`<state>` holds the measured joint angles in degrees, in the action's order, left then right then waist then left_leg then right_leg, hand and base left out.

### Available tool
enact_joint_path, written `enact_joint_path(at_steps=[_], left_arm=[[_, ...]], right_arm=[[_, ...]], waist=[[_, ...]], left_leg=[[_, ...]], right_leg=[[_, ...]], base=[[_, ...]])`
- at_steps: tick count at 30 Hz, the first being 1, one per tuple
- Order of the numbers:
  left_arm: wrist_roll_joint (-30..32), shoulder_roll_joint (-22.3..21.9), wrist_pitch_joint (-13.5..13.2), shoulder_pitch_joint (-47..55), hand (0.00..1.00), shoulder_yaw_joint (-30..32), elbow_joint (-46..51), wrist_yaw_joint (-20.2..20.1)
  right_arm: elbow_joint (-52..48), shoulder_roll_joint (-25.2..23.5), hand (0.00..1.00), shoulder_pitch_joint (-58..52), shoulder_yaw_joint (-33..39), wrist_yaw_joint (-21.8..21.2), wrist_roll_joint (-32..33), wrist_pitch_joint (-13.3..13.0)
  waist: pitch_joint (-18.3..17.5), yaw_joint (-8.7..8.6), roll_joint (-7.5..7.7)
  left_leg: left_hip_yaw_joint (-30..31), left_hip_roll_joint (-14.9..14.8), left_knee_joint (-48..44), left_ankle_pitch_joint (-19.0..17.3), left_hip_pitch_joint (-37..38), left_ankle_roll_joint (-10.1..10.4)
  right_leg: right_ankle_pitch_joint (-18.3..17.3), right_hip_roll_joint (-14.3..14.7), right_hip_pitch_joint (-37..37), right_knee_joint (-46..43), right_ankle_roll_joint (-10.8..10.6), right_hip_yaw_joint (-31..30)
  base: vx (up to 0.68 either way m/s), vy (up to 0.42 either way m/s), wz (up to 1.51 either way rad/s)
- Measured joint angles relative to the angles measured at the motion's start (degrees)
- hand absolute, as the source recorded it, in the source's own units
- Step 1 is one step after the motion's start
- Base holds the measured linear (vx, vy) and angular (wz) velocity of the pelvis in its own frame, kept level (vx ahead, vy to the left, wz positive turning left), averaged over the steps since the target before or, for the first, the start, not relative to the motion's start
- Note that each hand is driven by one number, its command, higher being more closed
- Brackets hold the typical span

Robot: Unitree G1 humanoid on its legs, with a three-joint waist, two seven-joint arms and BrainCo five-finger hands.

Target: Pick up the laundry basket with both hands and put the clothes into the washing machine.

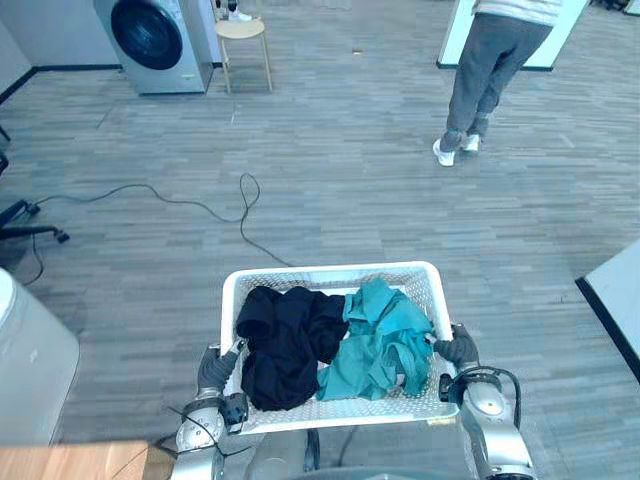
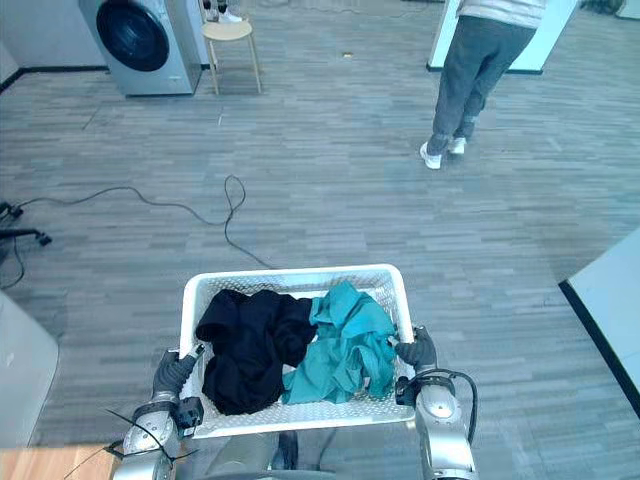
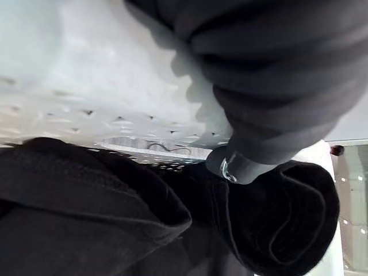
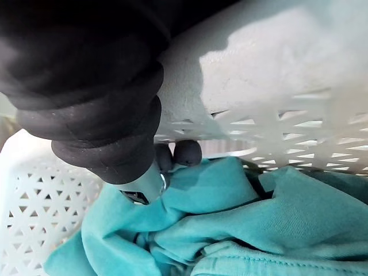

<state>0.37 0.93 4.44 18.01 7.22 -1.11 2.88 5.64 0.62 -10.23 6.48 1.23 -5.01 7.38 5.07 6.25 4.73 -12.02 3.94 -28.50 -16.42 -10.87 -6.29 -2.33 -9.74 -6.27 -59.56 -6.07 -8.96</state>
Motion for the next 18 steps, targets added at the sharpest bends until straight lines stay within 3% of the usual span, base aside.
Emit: enact_joint_path(at_steps=[1, 2, 3, 4, 5, 7, 8, 9, 10, 11, 12, 13, 14, 15, 16, 17, 18], left_arm=[[0.1, 0.5, 0.4, 0.1, 1.00, -0.5, 0.1, 0.0], [0.3, 0.7, 0.9, 0.1, 1.00, -1.3, 0.1, 0.0], [0.3, 0.9, 1.0, 0.1, 1.00, -1.8, 0.1, 0.0], [0.3, 1.6, 1.0, -0.5, 1.00, -2.6, 0.6, 0.0], [0.3, 1.8, 1.0, -1.1, 1.00, -2.7, 0.5, 0.0], [0.5, 2.4, 1.4, -2.1, 1.00, -3.2, 0.5, -0.1], [0.5, 2.6, 1.4, -2.2, 1.00, -3.4, 0.5, -0.2], [0.5, 2.4, 1.4, -2.3, 1.00, -3.5, 0.4, -0.2], [0.6, 1.5, 1.5, -2.6, 1.00, -3.9, -1.0, -0.3], [0.6, 0.4, 1.8, -3.2, 1.00, -4.0, -2.0, -0.4], [0.6, -0.5, 2.0, -3.9, 1.00, -4.1, -2.4, -0.5], [0.6, -1.3, 2.0, -4.2, 1.00, -4.1, -2.9, -0.6], [0.6, -2.6, 2.0, -2.8, 1.00, -3.7, -4.2, -1.2], [0.5, -2.2, 1.8, -1.8, 1.00, -3.5, -3.4, -1.5], [0.4, -3.1, 1.0, -2.1, 1.00, -3.2, -3.8, -1.7], [0.4, -2.9, 1.0, -2.8, 1.00, -3.2, -3.8, -1.8], [0.4, -1.8, 1.3, -2.9, 1.00, -2.8, -3.9, -1.8]], right_arm=[[0.0, -0.6, 1.00, -1.1, 0.5, 0.0, 0.1, -0.1], [0.0, -1.1, 1.00, -2.1, 0.6, 0.0, 0.1, -0.1], [-0.1, -1.1, 1.00, -2.2, 0.7, 0.0, 0.1, -0.1], [-0.3, -1.3, 1.00, -2.1, 1.9, 0.0, 0.3, -0.2], [-0.3, -1.9, 1.00, -2.2, 2.5, 0.0, 0.5, -0.3], [-0.3, -2.9, 1.00, -2.2, 4.1, 0.0, 0.6, -0.2], [-0.4, -2.9, 1.00, -2.3, 4.3, -0.1, 0.6, -0.3], [-0.4, -2.7, 1.00, -2.3, 4.3, -0.1, 0.6, -0.2], [-0.3, -2.0, 1.00, -2.9, 4.4, 0.0, 0.6, -0.2], [-0.7, -1.0, 1.00, -2.8, 4.6, 0.0, 0.5, -0.1], [-1.9, 0.2, 1.00, -3.1, 5.0, 0.0, 0.5, 0.1], [-2.7, 0.9, 1.00, -4.0, 5.1, 0.0, 0.5, 0.1], [-4.1, 1.6, 1.00, -6.1, 4.5, -0.1, 0.6, 0.1], [-4.9, 0.9, 1.00, -6.8, 3.8, -0.1, 0.6, 0.2], [-4.9, 1.3, 1.00, -6.2, 4.3, 0.0, 0.6, -0.2], [-3.9, 1.0, 1.00, -5.3, 4.7, 0.0, 0.6, -0.1], [-2.0, 0.5, 1.00, -4.0, 4.2, 0.1, 0.7, 0.4]], waist=[[0.6, -2.20, -0.54], [0.9, -3.71, -2.07], [0.7, -3.77, -2.34], [0.7, -4.13, -2.93], [0.7, -4.33, -2.96], [0.8, -6.29, -3.38], [0.8, -7.23, -3.31], [0.7, -7.31, -3.47], [-0.5, -8.11, -5.51], [-1.3, -8.29, -7.20], [-0.9, -8.61, -8.13], [0.0, -9.22, -8.20], [-1.1, -8.56, -10.70], [-1.5, -7.85, -10.27], [-1.0, -6.81, -13.67], [-0.9, -6.43, -14.56], [0.3, -4.60, -13.08]], left_leg=[[1.8, 1.0, 0.1, -2.5, 5.0, -0.6], [3.0, 1.2, 2.0, -4.3, 9.1, 0.0], [3.1, 1.2, 3.8, -4.7, 11.2, 0.3], [4.4, 1.1, 8.5, -5.4, 16.1, 0.8], [5.3, 1.0, 9.9, -5.4, 18.1, 0.8], [8.2, -0.8, 13.2, -5.9, 24.1, 1.9], [10.5, -1.6, 14.0, -7.1, 27.2, 3.9], [11.5, -2.3, 13.9, -7.6, 28.8, 4.8], [15.2, -4.9, 12.1, -7.9, 30.3, 5.3], [18.2, -7.1, 7.6, -7.3, 29.4, 6.3], [20.6, -7.1, -1.6, -2.0, 26.6, 8.8], [20.9, -6.3, -6.8, 3.2, 25.2, 8.5], [18.3, -7.1, -19.5, 23.3, 20.5, 11.7], [17.1, -7.0, -24.0, 33.3, 18.7, 11.2], [16.2, -10.0, -38.6, 28.2, 10.8, 8.9], [16.5, -10.1, -44.3, 23.9, 6.7, 8.3], [15.3, -9.8, -49.7, 15.4, -1.8, 4.9]], right_leg=[[-0.5, 2.3, -3.9, -11.1, -1.4, 0.4], [-3.2, 3.2, -8.9, -14.3, -1.2, 3.8], [-4.9, 3.1, -11.8, -13.0, -0.6, 5.9], [-7.8, 3.1, -18.1, -4.8, 1.0, 11.2], [-8.1, 3.2, -20.1, -0.4, 1.6, 12.7], [-6.2, 6.5, -21.3, 23.5, 2.1, 15.2], [-2.6, 8.6, -20.2, 36.1, 3.1, 14.5], [1.2, 10.1, -20.2, 38.4, 2.9, 13.6], [7.4, 12.6, -19.8, 36.7, 4.7, 13.0], [5.7, 13.6, -19.8, 33.0, 9.6, 15.2], [2.6, 12.4, -20.0, 26.2, 12.6, 17.2], [1.4, 11.0, -20.3, 20.2, 15.0, 18.1], [-2.0, 14.7, -16.1, 25.1, 12.4, 20.8], [-1.4, 16.3, -12.2, 32.4, 16.1, 20.8], [-4.9, 20.1, -7.1, 35.4, 18.2, 19.6], [-6.4, 20.9, -4.9, 36.0, 18.5, 19.1], [-9.1, 20.8, 1.3, 37.9, 18.5, 16.4]], base=[[0.63, 0.204, 0.81], [0.62, 0.173, 0.72], [0.76, 0.187, 0.34], [0.64, 0.150, 0.09], [0.84, 0.140, 0.35], [0.86, 0.029, 0.67], [0.82, -0.027, 0.60], [0.86, -0.065, 0.64], [0.72, -0.068, 0.49], [0.92, -0.099, 0.66], [0.73, -0.093, 0.56], [0.99, -0.196, 0.58], [0.72, -0.198, 0.22], [0.75, -0.262, -0.17], [0.44, -0.133, -0.39], [0.78, -0.073, -0.53], [0.73, 0.013, -0.36]])
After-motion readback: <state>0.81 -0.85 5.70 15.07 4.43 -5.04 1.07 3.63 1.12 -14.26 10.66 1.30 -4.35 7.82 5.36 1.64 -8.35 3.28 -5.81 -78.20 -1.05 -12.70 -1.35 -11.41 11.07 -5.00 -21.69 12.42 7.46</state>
